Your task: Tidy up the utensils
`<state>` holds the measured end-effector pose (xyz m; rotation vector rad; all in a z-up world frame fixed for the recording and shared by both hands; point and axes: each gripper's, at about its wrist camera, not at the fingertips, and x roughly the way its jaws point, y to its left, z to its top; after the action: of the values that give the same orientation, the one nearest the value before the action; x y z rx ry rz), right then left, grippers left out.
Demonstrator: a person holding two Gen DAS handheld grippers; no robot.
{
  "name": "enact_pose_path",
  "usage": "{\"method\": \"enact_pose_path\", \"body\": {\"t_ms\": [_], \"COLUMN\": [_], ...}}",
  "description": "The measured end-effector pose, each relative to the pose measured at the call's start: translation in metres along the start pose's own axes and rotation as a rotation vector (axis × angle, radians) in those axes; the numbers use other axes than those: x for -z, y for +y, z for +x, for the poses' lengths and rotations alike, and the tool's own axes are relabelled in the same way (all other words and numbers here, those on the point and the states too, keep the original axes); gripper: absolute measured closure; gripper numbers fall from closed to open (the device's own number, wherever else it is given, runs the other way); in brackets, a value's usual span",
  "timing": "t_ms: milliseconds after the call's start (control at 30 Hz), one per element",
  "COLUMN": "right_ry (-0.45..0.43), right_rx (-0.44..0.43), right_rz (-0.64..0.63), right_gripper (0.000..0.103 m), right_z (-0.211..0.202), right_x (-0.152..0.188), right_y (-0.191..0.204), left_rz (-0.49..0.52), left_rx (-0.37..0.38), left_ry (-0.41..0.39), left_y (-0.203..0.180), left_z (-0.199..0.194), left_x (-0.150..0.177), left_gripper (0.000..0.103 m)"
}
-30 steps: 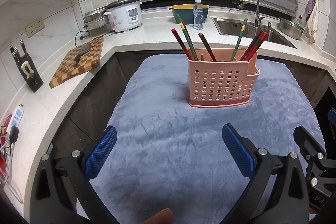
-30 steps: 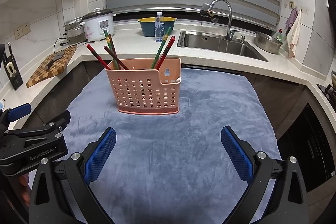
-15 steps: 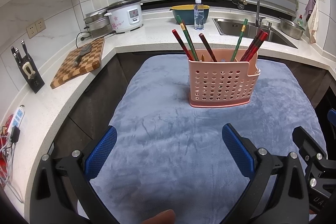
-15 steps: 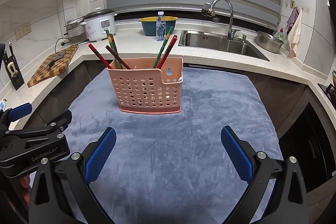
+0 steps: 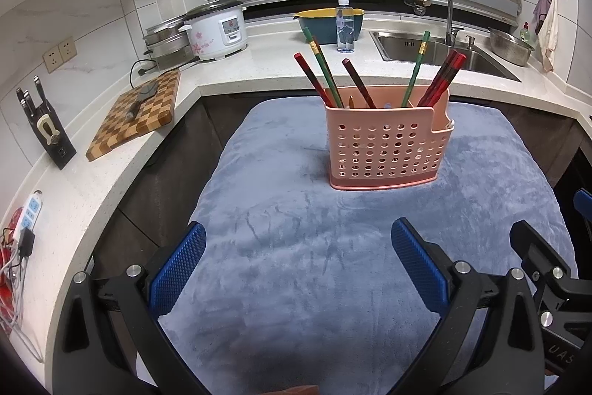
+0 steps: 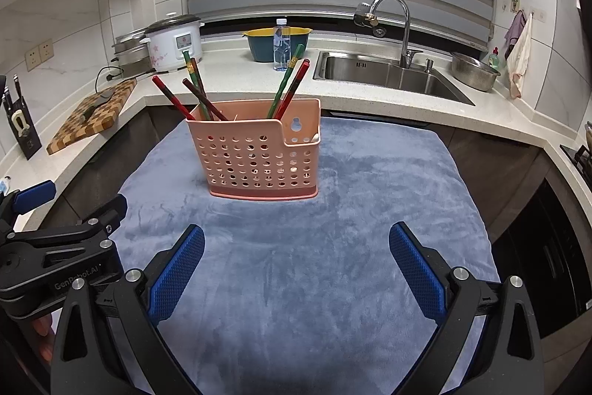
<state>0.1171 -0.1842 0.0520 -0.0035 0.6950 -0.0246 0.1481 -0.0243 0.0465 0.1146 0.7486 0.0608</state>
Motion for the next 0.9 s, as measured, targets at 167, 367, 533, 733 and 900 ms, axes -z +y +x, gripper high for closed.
{"method": "enact_pose_path", "body": {"t_ms": [167,367,533,733,900], "right_ry": [0.001,0.003,0.003,0.005,0.004], "right_rx": [0.001,0.001,0.001,0.000,0.000], "right_rz": [-0.003,-0.002,-0.001,-0.002,-0.001], "right_gripper": [0.007,0.007,0.007,0.007,0.007], "right_z": [0.0001,0.0003,0.0008,0.0009,0.0007], "right_x": [0.0001,0.0001,0.0002,0.0000,-0.0002], "right_y": [-0.0001,-0.0009,-0.0016,-0.0016,-0.0015], "left_rz": [-0.006,-0.007,-0.007,-0.006,-0.006], "left_rx": [-0.005,-0.007,-0.009,-0.012,-0.013], "left_ry": [0.001,0.008,0.007,0.008,0.007], "left_y": [-0.0007,-0.0009,-0.0002,0.0010,0.0015], "left_z": [0.0003,0.0025,0.0030,0.0040,0.0044], "left_x": [0.0003,0.0007,-0.0001,-0.0016,-0.0017], "left_gripper": [0.007,0.007,0.007,0.007,0.007]}}
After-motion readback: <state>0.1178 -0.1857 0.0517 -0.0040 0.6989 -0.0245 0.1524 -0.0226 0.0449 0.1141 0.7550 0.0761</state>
